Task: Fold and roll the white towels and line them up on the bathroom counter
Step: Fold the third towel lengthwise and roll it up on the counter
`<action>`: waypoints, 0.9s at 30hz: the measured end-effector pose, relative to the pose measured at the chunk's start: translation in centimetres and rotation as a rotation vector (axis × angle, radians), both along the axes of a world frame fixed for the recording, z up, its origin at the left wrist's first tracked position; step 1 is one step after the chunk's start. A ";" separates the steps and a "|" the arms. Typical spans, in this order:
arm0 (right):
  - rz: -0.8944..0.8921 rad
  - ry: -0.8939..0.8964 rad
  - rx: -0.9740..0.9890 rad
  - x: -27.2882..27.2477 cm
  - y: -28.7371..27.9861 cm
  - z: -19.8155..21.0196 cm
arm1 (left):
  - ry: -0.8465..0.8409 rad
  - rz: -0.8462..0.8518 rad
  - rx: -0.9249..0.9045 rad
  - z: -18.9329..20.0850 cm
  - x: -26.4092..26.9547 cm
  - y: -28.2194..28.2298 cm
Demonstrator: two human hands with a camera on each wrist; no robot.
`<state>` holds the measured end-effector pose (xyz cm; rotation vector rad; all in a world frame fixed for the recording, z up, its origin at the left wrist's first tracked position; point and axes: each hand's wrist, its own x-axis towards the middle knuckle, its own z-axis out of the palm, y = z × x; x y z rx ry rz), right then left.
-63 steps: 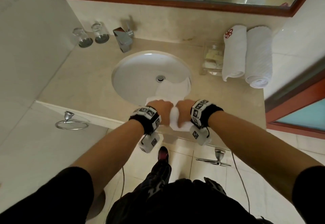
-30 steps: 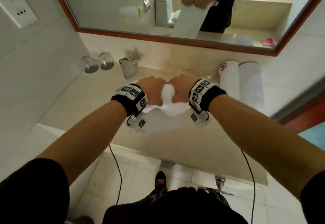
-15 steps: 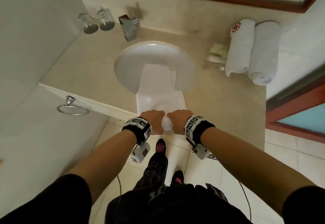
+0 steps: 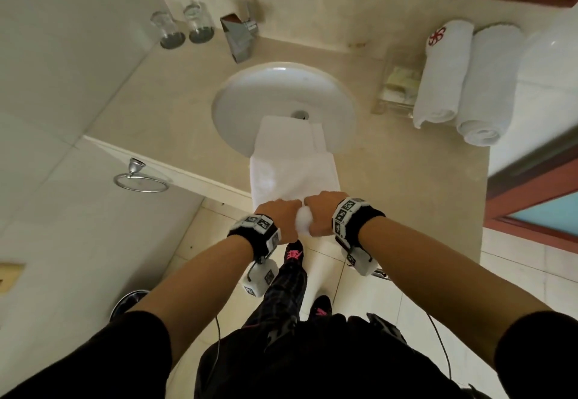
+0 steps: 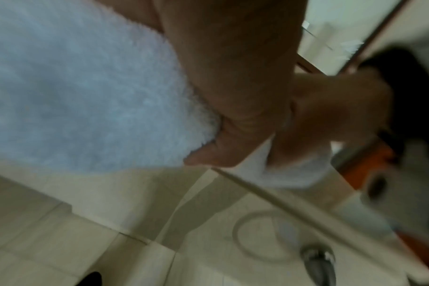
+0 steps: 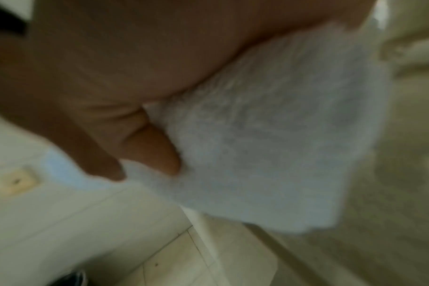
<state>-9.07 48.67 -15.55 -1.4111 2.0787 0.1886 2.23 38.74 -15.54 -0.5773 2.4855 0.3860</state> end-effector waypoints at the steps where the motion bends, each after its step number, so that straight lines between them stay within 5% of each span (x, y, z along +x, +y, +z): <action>1: 0.042 0.058 -0.041 0.1 0.1 -0.2 | -0.012 0.045 0.063 -0.1 -0.2 -0.6; 5: 0.147 0.261 -0.119 0.7 0.4 -0.8 | -0.017 0.136 0.193 -0.1 -0.7 -2.1; 10: 0.029 0.170 -0.047 -0.1 0.0 -1.1 | -0.018 0.040 0.043 0.0 -1.2 -1.1; 15: -0.070 0.170 -0.101 -2.9 -2.1 1.4 | 0.171 -0.092 -0.282 1.1 -2.2 -1.6; 19: -0.146 0.400 -0.332 -4.7 -4.3 3.9 | 0.362 -0.069 -0.453 4.3 -5.2 -4.7; 24: -0.237 0.513 -0.596 -8.0 -7.1 8.7 | 0.656 -0.075 -0.591 10.0 -9.0 -8.5; 27: -0.180 0.534 -0.621 -8.3 -6.9 9.1 | 0.672 -0.083 -0.570 10.2 -8.8 -8.6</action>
